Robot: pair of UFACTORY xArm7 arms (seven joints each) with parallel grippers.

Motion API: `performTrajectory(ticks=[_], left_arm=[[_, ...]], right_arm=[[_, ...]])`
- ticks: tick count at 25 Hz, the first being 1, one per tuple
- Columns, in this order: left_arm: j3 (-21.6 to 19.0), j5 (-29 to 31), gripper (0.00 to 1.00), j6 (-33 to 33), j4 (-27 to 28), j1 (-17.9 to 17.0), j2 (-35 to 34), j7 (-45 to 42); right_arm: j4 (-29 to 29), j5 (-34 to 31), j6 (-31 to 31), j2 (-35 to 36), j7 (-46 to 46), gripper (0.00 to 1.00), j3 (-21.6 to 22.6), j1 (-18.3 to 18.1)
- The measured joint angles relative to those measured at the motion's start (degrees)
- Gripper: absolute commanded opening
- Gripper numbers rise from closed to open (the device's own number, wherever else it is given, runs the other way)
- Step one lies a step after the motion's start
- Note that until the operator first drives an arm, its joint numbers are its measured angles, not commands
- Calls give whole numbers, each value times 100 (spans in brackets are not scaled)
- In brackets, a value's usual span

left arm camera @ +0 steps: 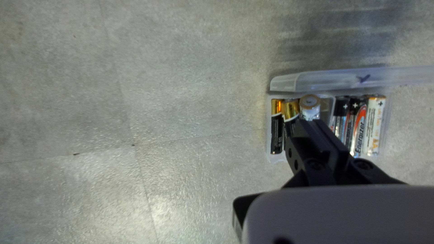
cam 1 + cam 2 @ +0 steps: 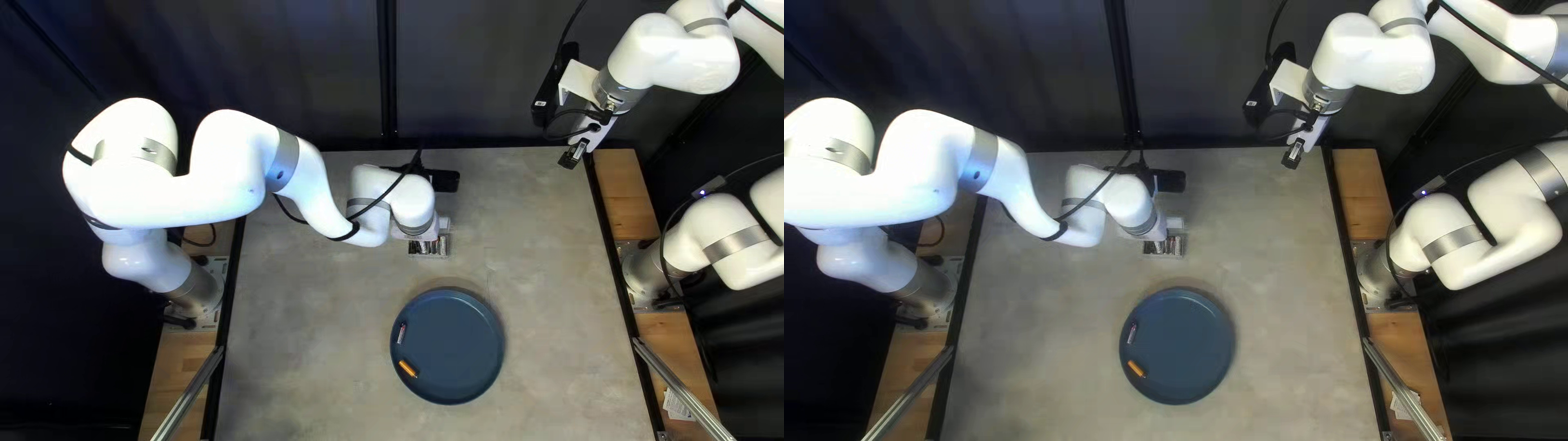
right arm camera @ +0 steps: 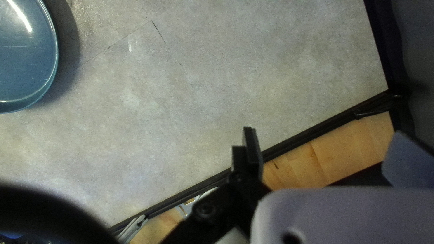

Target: Pick up the batteries from the table and place them into the container

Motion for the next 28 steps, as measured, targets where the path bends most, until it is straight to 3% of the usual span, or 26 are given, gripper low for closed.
performTrajectory(ticks=[15,28], left_arm=[[233,612,0,237,153,-355,175,-815],[325,804,0,636,396,-517,378,-1082]], right_arm=[[0,0,0,0,0,100,0,0],[0,0,0,0,0,100,0,0]])
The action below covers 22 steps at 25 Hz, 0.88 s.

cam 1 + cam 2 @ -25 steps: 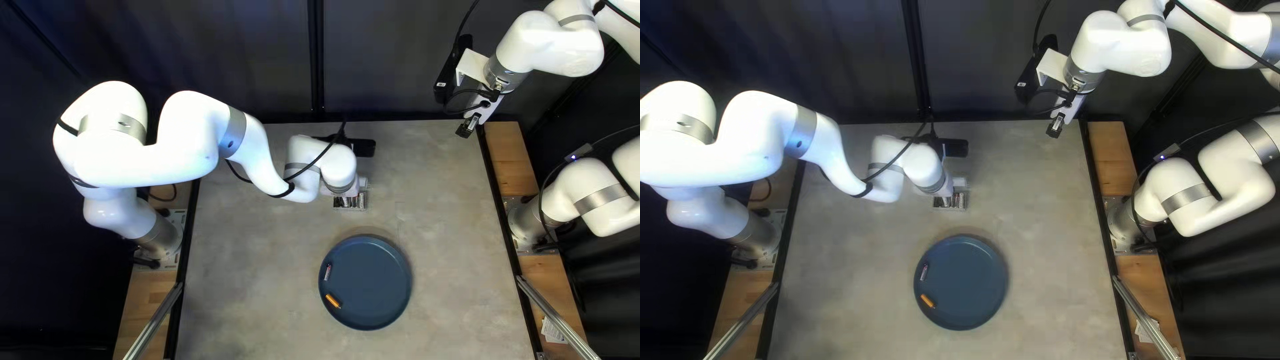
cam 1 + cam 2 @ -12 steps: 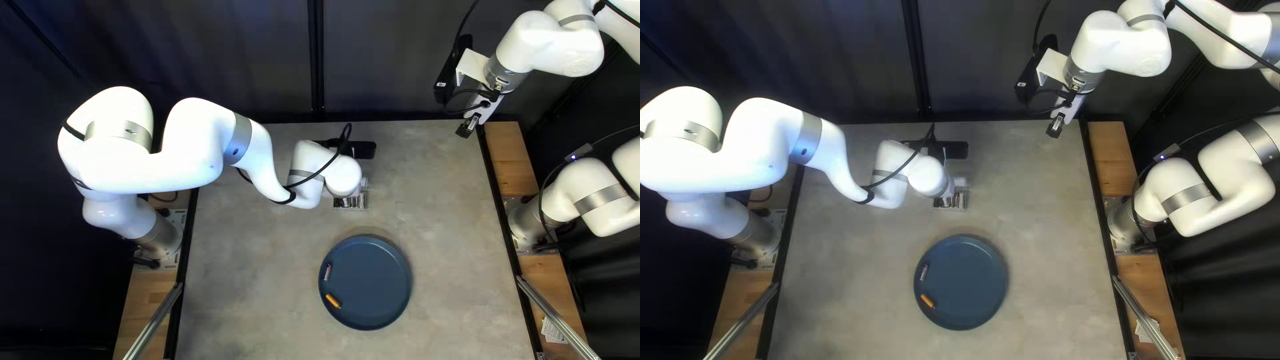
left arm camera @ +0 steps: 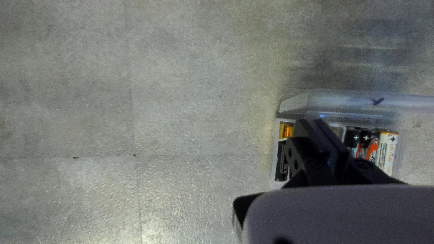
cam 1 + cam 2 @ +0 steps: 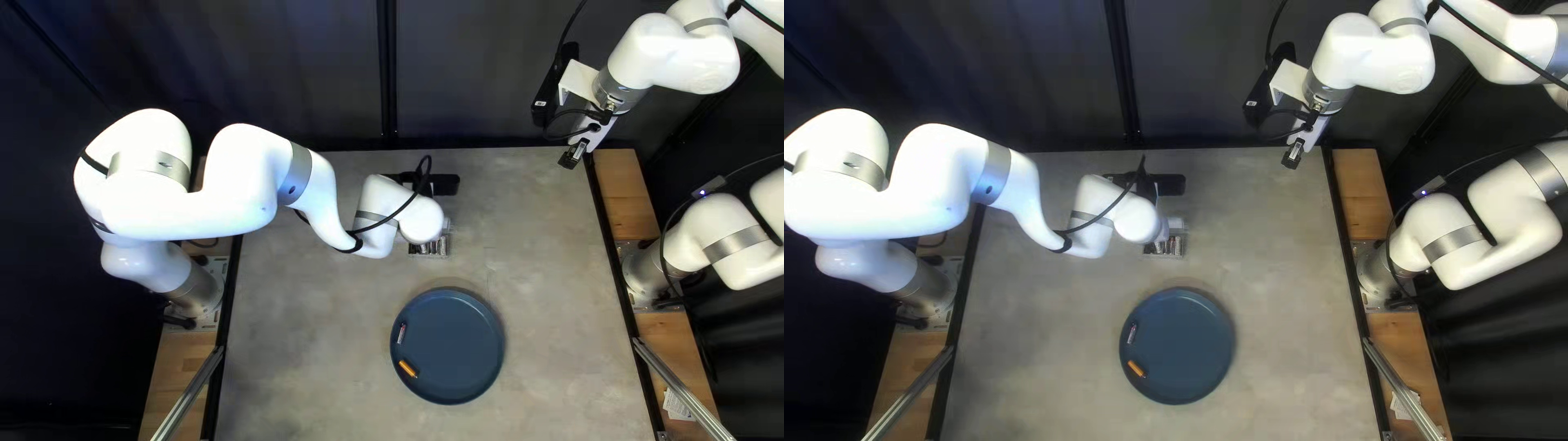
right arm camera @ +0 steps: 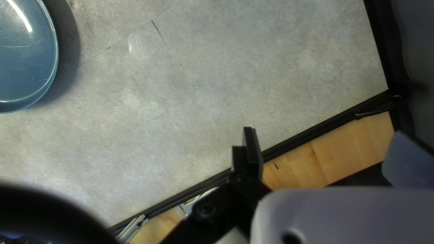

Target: Pick up the batteries from the table and place them into the container

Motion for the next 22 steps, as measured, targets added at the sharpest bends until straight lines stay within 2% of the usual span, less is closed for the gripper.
performTrajectory(ticks=[22], left_arm=[[30,77,0,279,308,-31,250,122]], right_arm=[[0,0,0,0,0,100,0,0]])
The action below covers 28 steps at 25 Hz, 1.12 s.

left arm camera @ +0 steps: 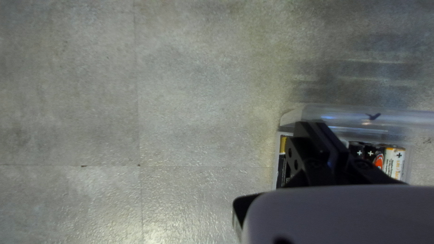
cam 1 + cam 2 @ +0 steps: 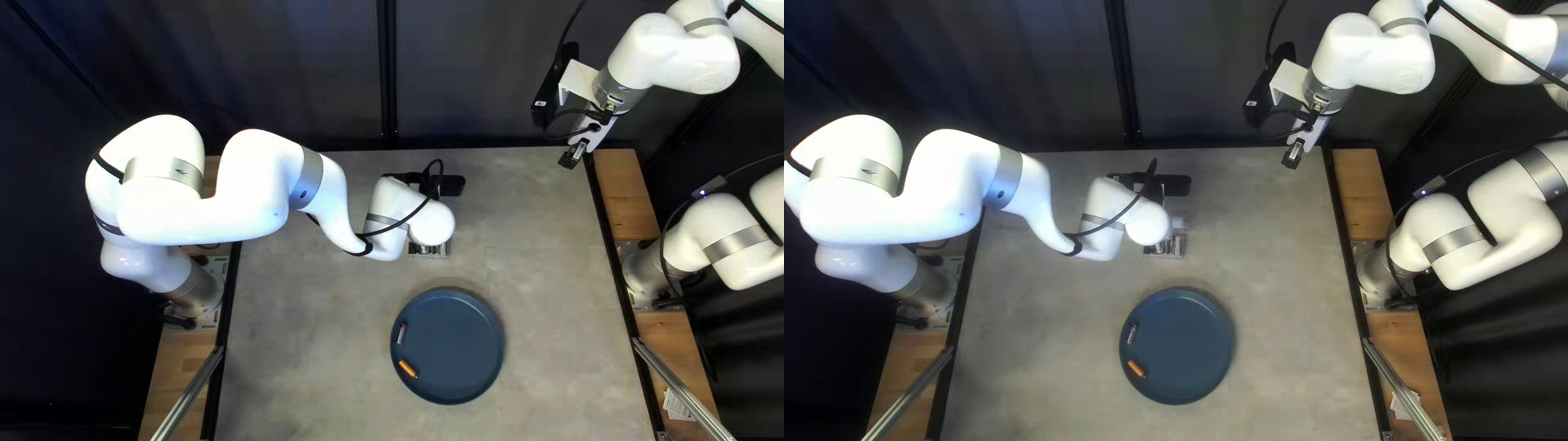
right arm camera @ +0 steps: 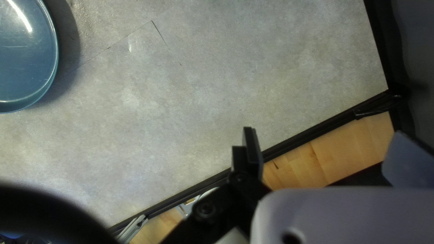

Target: Pick up the batteries from the table and place them into the container

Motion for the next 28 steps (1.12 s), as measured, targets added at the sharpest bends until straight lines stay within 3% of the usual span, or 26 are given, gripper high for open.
performTrajectory(ticks=[18,28], left_arm=[[-44,86,0,7,185,-75,118,95],[-101,192,0,-103,-180,-212,-276,-39]], right_arm=[[0,0,0,0,0,100,0,0],[0,0,0,0,0,100,0,0]])
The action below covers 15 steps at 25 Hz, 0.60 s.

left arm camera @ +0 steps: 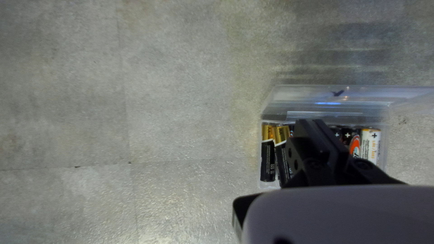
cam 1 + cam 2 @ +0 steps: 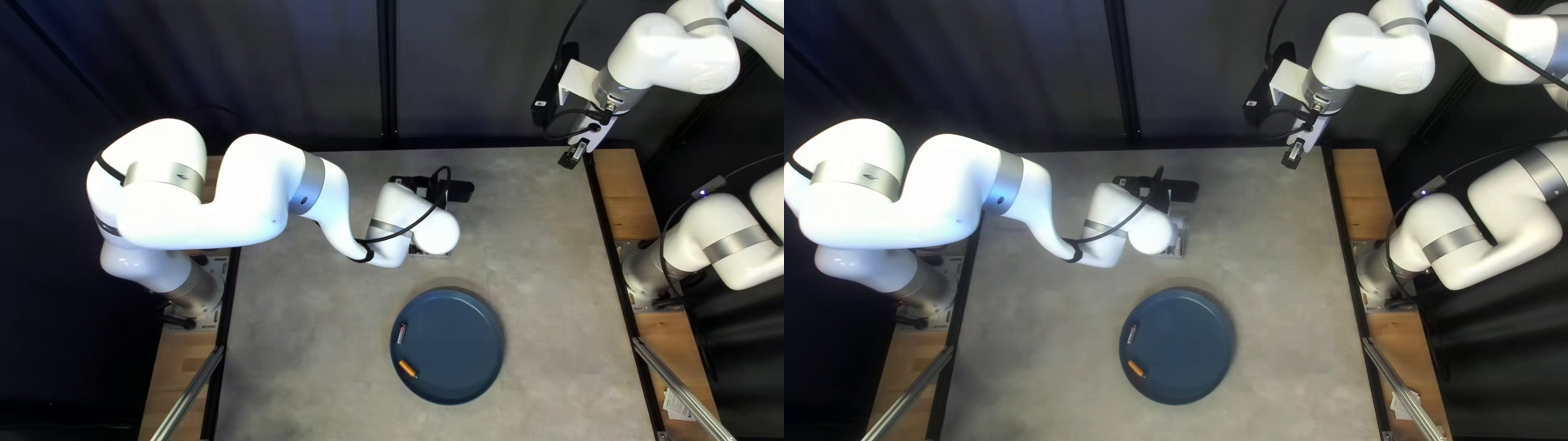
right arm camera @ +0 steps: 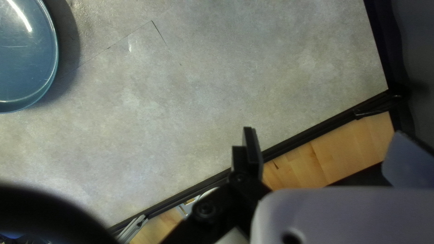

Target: Pick up the batteries from the table and place them into the container

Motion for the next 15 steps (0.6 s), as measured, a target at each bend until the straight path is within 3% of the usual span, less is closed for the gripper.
performTrajectory(ticks=[14,15], left_arm=[[-540,-508,0,-1025,-848,36,-679,626],[-618,-575,75,-1067,-889,25,-726,763]], right_arm=[[0,0,0,0,0,100,0,0],[0,0,0,0,0,100,0,0]])
